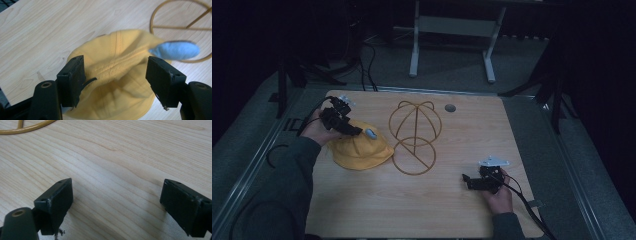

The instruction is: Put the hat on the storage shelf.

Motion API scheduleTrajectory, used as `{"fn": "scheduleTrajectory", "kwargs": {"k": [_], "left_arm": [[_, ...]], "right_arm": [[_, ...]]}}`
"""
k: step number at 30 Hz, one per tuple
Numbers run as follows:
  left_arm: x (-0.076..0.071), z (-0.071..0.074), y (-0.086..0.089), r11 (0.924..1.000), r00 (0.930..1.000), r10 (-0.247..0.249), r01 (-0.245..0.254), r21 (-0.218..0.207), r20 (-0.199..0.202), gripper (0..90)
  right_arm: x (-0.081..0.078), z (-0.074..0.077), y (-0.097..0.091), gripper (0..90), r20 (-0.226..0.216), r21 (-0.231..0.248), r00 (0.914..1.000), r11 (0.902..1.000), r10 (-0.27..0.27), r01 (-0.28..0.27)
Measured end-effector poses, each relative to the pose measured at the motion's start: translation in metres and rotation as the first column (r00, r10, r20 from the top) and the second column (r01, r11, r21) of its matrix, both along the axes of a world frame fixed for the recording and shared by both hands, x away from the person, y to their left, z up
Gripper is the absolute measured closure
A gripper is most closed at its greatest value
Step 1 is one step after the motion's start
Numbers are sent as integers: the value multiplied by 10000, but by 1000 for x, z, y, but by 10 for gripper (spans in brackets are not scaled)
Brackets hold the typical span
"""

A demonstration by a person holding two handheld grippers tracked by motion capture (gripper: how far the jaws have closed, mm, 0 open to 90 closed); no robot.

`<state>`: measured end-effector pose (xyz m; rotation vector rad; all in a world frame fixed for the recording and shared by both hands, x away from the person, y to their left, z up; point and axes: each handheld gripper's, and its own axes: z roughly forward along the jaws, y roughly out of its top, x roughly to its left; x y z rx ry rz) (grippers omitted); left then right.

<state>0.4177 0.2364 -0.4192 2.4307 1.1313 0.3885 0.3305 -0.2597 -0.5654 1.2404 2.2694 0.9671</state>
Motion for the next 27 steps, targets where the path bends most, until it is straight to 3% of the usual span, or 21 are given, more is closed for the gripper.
{"fn": "scheduleTrajectory", "kwargs": {"k": [8, 17, 21, 27], "left_arm": [[4, -8, -4, 9964, 9999, -118, 115, 841, 33, 363], [7, -12, -5, 9948, 9995, -201, 175, 1003, 255, 370], [9, -13, -5, 9928, 9996, -86, 53, 1200, 265, 467], [7, -15, -5, 9883, 9994, -323, 296, 1497, 159, 696]], "right_arm": [[0, 0, 0, 112, -2, -1, 10000, 10000, 0, 0], [0, 0, 0, 112, -1, -2, 10000, 10000, 2, -2], [0, 0, 0, 112, 0, -5, 10000, 10000, 2, -2], [0, 0, 0, 112, -1, -3, 10000, 10000, 3, -3]]}}
